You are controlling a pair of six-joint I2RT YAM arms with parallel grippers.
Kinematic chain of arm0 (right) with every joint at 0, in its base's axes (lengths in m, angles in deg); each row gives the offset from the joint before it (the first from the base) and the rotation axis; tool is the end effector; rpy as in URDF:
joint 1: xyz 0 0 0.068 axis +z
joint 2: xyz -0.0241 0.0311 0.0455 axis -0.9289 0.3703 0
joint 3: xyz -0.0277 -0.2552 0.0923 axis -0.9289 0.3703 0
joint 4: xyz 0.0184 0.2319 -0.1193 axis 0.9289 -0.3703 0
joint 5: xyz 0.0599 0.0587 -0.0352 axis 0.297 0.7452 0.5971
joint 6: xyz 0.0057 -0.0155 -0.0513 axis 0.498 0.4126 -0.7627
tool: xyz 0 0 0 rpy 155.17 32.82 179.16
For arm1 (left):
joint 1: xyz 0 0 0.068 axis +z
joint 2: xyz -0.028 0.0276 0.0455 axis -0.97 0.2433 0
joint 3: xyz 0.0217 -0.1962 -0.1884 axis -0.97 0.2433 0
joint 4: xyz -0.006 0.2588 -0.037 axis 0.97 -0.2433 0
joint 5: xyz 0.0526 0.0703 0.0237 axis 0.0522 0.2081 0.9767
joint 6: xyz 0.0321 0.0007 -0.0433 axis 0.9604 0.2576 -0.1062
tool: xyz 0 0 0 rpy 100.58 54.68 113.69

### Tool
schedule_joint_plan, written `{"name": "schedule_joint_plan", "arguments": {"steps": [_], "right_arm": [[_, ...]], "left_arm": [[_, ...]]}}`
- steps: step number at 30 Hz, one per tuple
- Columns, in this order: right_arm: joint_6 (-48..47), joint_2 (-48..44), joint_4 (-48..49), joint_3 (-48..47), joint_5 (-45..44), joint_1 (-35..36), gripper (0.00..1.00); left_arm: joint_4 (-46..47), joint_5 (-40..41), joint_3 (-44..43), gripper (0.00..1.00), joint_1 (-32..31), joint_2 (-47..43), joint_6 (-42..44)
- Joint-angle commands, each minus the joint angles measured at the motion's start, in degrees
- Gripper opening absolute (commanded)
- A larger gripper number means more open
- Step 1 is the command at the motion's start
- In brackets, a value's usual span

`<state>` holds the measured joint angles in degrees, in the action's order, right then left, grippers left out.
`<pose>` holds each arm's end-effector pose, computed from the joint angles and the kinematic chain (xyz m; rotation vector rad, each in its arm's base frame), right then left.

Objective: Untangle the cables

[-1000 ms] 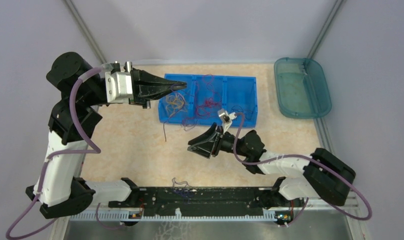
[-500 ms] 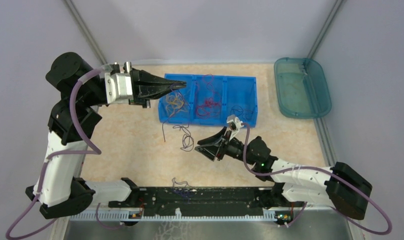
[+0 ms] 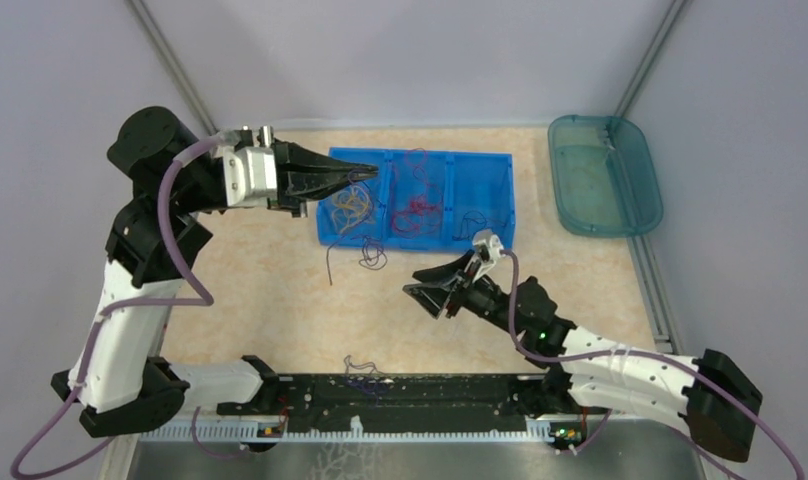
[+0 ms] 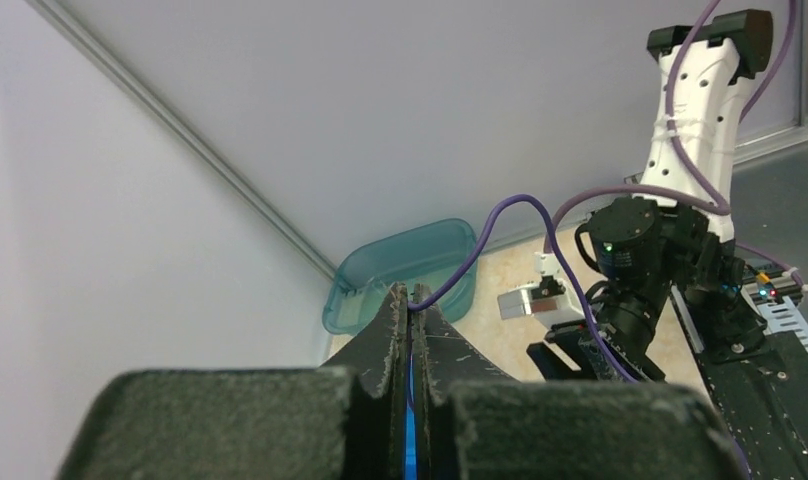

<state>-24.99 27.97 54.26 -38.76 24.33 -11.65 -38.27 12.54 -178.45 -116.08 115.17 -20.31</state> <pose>0.1027 0.1629 0.2577 -0.4355 1.4396 1.3320 0.1120 -0.1292 0.5888 1.2935 0.6965 -0.7715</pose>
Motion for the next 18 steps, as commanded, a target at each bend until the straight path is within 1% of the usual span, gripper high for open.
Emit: {"name": "schedule_joint_plan", "arguments": {"steps": [1,5,7,10,14,18], "right_arm": [[-5.62,-5.90,-13.21,-2.65,-15.92,0.60,0.51],[-8.40,-11.79,-26.76,-5.04,-37.31,0.62,0.55],[-9.16,-14.82,-30.76,-5.65,-45.53,0.61,0.56],[-9.09,-18.80,-36.19,-6.93,-55.80,0.60,0.56],[-9.93,-22.45,-39.07,-7.39,-64.41,0.60,0.56],[-10.25,-24.37,-41.12,-7.65,-68.80,0.60,0.56]], "left_arm": [[4.92,2.66,5.77,0.01,-0.27,-0.20,-1.40],[12.45,8.62,14.53,0.00,-0.35,1.50,-2.02],[16.62,11.43,17.84,0.01,-0.34,3.67,-2.78],[23.02,13.38,20.59,0.01,-0.36,8.79,-4.19],[27.91,12.89,17.46,0.01,-0.40,18.04,-5.79],[29.17,12.46,9.47,0.01,-0.43,28.44,-7.38]]}}
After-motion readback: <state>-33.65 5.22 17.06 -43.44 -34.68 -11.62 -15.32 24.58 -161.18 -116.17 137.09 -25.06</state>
